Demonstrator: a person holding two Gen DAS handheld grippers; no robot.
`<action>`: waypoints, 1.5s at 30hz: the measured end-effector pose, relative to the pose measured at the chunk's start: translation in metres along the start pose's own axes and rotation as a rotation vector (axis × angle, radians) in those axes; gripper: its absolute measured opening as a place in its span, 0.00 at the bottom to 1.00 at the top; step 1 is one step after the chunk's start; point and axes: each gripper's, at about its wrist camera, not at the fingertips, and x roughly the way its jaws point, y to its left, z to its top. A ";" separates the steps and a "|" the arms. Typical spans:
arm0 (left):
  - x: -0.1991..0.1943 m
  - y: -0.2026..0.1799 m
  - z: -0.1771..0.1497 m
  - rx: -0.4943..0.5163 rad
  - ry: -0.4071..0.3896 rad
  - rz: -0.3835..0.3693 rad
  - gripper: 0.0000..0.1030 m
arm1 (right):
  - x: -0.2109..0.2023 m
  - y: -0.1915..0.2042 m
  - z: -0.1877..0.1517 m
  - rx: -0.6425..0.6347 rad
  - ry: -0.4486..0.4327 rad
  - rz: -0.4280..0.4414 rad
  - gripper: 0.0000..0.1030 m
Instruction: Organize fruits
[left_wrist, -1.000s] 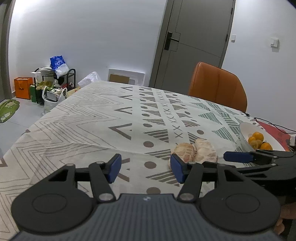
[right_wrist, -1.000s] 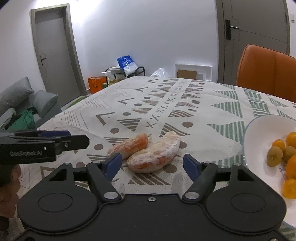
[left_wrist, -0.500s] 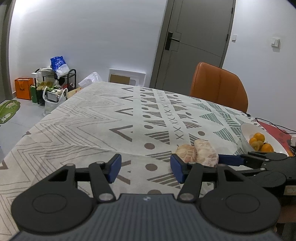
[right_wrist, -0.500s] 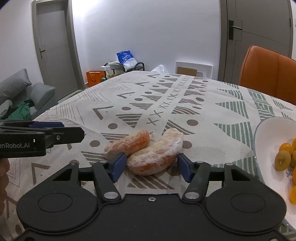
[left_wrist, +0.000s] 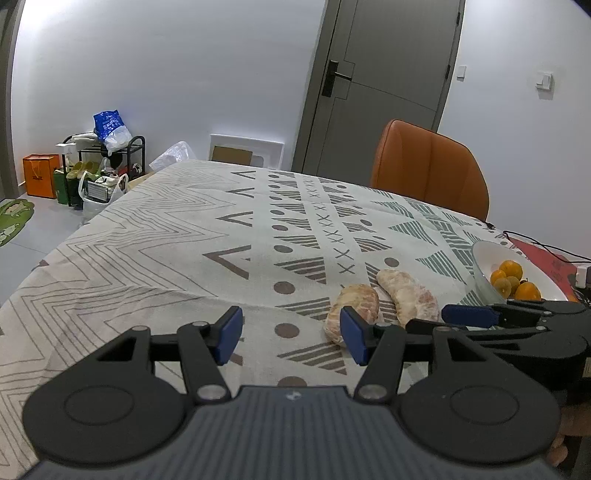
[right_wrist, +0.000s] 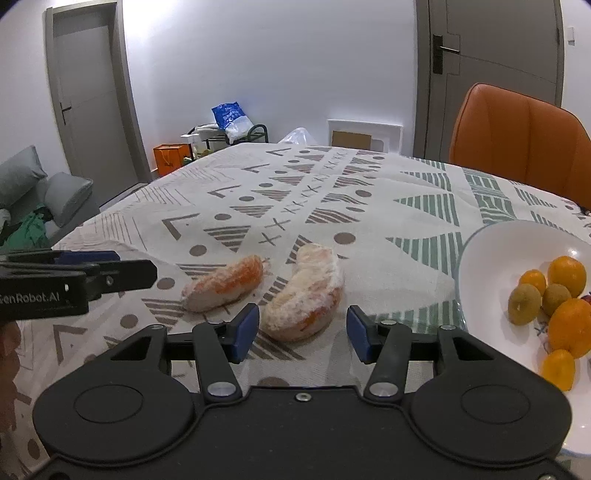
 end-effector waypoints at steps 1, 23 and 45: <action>0.000 0.000 0.000 0.000 -0.001 0.002 0.56 | 0.002 0.001 0.001 -0.003 0.001 0.004 0.50; -0.002 0.012 -0.001 -0.019 -0.003 0.025 0.56 | 0.026 0.010 0.013 -0.058 0.016 -0.055 0.49; 0.002 0.007 -0.002 -0.017 0.003 0.013 0.56 | 0.024 -0.002 0.014 -0.053 0.015 -0.084 0.37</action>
